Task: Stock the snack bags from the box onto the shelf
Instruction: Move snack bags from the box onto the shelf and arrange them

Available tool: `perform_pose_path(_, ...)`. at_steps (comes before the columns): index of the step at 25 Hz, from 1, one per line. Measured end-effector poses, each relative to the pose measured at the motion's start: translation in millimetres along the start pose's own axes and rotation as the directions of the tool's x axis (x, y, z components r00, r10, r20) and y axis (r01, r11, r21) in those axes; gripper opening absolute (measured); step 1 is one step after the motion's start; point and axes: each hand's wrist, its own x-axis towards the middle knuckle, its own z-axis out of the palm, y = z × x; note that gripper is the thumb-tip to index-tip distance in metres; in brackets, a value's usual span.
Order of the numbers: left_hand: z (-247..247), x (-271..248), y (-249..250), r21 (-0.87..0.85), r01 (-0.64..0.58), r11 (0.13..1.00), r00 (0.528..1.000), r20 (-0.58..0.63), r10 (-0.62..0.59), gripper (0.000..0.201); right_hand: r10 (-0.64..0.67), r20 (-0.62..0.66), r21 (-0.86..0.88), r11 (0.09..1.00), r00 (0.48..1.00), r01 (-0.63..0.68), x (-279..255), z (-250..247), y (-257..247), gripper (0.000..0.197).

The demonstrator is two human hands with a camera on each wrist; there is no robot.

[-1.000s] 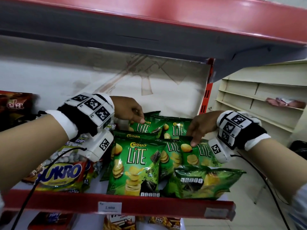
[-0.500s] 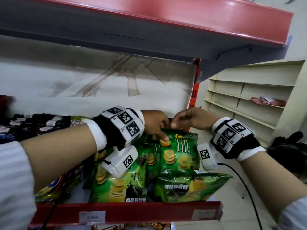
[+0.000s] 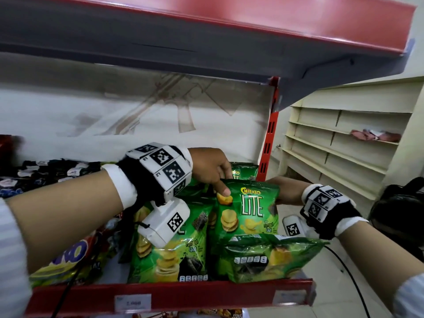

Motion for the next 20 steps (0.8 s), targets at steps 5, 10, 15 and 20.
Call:
perform_pose_path(5, 2, -2, -2, -0.045, -0.010, 0.999, 1.000, 0.028, 0.012, 0.033, -0.075, -0.176, 0.028, 0.996, 0.981, 0.081, 7, 13, 6, 0.029)
perform_pose_path(10, 3, -5, -5, -0.092, -0.035, 0.995, 0.998, 0.044, 0.039, 0.023, -0.302, -0.092, -0.033, 0.953, 0.949, 0.300, 12, 10, 4, 0.048)
perform_pose_path(15, 5, -10, -7, -0.130, -0.052, 0.990, 0.995, 0.072, 0.062, 0.023, -0.279, -0.083, -0.097, 0.958, 0.957, 0.271, 23, 10, 10, 0.039)
perform_pose_path(20, 5, -14, -8, -0.172, -0.066, 0.983, 0.994, 0.077, 0.080, 0.023, -0.261, -0.070, 0.036, 0.964, 0.963, 0.264, 25, 8, 16, 0.033)
